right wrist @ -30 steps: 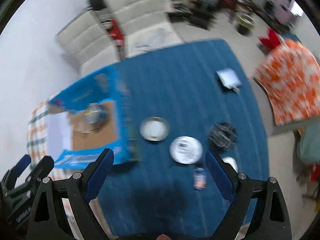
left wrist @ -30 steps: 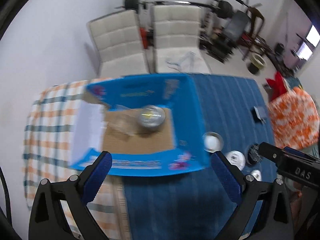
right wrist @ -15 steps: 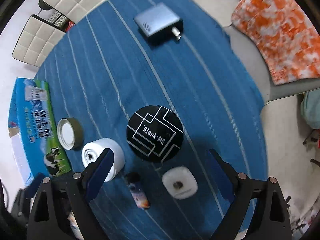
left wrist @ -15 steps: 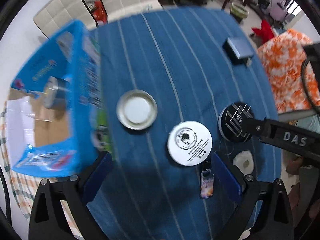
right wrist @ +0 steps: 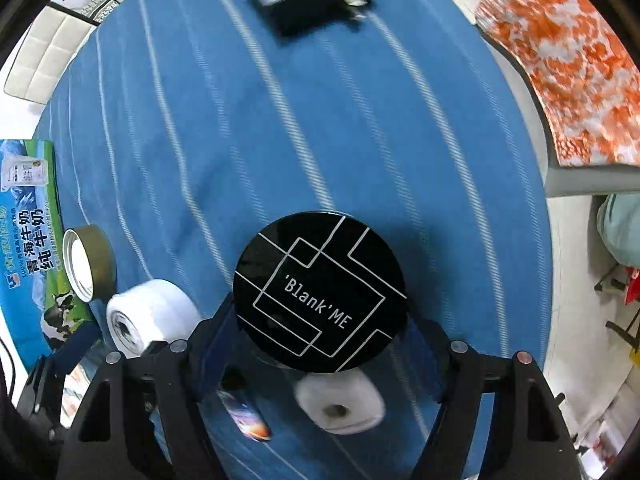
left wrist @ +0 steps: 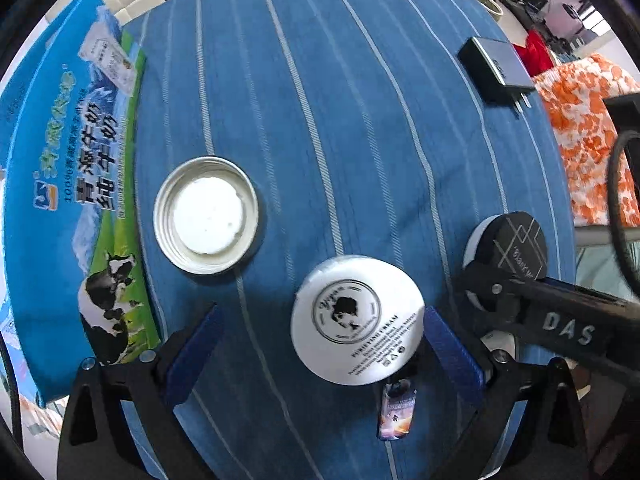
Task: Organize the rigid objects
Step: 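Grasp the white Purifying Cream jar with the left gripper while the right gripper grasps the black Blank'ME jar, then lift the white jar with the left gripper while the right gripper lifts the black jar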
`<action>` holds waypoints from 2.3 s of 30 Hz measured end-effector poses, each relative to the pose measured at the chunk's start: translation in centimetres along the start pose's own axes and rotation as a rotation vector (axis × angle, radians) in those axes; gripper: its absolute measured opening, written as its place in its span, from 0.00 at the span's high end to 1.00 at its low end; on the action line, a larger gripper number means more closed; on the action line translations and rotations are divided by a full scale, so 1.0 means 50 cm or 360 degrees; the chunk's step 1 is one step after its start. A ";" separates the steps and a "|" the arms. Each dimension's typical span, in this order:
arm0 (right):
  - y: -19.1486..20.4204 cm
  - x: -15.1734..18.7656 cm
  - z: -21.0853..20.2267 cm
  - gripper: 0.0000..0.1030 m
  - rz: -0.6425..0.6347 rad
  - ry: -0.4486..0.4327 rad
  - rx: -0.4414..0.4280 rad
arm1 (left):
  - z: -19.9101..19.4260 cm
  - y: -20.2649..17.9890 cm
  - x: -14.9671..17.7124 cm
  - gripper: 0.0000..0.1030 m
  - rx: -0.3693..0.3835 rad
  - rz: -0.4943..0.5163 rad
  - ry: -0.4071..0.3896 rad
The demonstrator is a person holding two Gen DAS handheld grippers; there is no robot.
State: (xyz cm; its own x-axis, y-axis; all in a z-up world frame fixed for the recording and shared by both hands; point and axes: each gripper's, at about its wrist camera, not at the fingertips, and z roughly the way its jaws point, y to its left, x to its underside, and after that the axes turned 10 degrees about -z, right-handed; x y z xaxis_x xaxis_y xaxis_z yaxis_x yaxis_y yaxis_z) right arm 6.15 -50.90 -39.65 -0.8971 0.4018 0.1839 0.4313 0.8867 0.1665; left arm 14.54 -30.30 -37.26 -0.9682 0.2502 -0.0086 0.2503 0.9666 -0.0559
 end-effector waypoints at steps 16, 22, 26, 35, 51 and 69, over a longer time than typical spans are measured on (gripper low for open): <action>-0.001 -0.005 0.009 0.26 0.0051 0.0000 0.0096 | 0.078 -0.039 -0.003 0.27 -0.0087 0.0079 0.0046; 0.021 -0.002 0.007 0.27 0.0036 -0.0031 0.0181 | 0.065 -0.035 -0.004 0.37 -0.0071 0.0049 0.0004; 0.041 0.012 -0.001 0.28 0.0005 -0.0071 0.0197 | 0.039 -0.019 0.011 0.37 -0.0082 0.0059 -0.0047; 0.049 0.056 -0.036 0.36 -0.0085 -0.0188 0.0278 | -0.032 -0.031 0.068 0.37 -0.0125 0.0109 -0.0137; -0.025 0.085 -0.083 0.25 0.0112 -0.0221 -0.0021 | -0.050 0.005 0.096 0.37 -0.0073 -0.0047 -0.0104; 0.027 0.040 -0.046 0.28 0.0028 -0.0184 0.0235 | -0.054 -0.012 0.097 0.37 -0.0097 -0.0020 -0.0105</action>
State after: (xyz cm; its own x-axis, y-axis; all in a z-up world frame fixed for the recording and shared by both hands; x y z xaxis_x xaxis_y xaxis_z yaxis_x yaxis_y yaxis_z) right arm 5.14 -49.43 -36.85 -0.8984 0.4334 0.0713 0.4356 0.8999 0.0188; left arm 9.69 -29.50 -34.56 -0.9689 0.2359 -0.0742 0.2363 0.9717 0.0045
